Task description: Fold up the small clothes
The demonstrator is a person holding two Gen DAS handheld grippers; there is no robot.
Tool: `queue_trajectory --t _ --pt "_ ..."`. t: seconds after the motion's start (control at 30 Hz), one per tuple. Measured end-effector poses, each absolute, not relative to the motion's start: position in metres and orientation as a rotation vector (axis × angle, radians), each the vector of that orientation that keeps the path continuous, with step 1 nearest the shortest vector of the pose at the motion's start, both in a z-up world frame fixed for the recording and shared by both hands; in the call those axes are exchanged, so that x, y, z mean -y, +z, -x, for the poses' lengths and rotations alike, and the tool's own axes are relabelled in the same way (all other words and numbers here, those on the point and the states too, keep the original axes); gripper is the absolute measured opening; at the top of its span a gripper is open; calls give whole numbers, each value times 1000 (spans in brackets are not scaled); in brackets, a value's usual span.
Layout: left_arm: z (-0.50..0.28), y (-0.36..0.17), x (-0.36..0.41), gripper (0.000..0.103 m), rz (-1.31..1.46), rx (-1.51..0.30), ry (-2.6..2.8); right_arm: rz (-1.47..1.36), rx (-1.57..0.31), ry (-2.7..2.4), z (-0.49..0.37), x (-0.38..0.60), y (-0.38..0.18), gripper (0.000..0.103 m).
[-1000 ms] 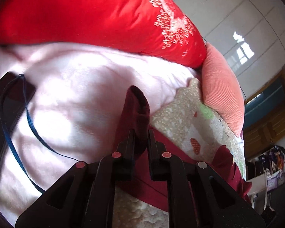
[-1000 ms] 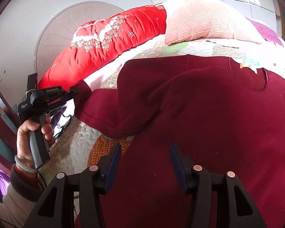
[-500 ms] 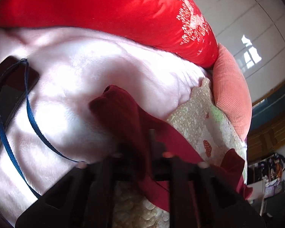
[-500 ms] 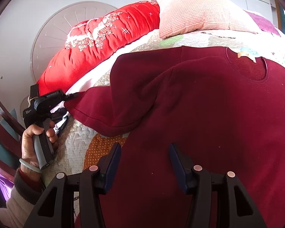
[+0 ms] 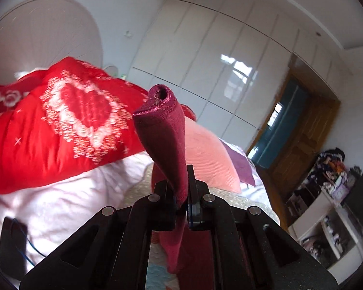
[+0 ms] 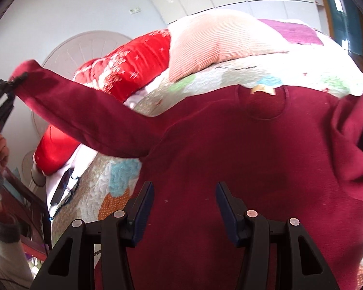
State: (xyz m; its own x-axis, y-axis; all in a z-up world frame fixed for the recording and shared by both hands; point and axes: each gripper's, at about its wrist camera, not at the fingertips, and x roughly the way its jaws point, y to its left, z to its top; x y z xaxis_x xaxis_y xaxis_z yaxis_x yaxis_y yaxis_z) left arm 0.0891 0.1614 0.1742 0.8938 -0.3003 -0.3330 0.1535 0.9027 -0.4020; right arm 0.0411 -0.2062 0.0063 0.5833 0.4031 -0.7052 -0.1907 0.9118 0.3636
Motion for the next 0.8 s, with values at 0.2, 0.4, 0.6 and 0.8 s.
queue_trajectory --t 0.2,0.4,0.6,0.8 --pt "-117 100 -18 4 311 -602 -465 -284 -867 230 -33 253 19 51" --pt "-120 -12 108 4 187 -823 -570 -294 -897 87 -30 295 16 51" --pt "-118 -40 127 21 144 -963 -611 -351 -902 58 -37 309 11 57" --pt "-92 2 58 69 118 -806 -540 -342 -918 121 -61 288 2 71"
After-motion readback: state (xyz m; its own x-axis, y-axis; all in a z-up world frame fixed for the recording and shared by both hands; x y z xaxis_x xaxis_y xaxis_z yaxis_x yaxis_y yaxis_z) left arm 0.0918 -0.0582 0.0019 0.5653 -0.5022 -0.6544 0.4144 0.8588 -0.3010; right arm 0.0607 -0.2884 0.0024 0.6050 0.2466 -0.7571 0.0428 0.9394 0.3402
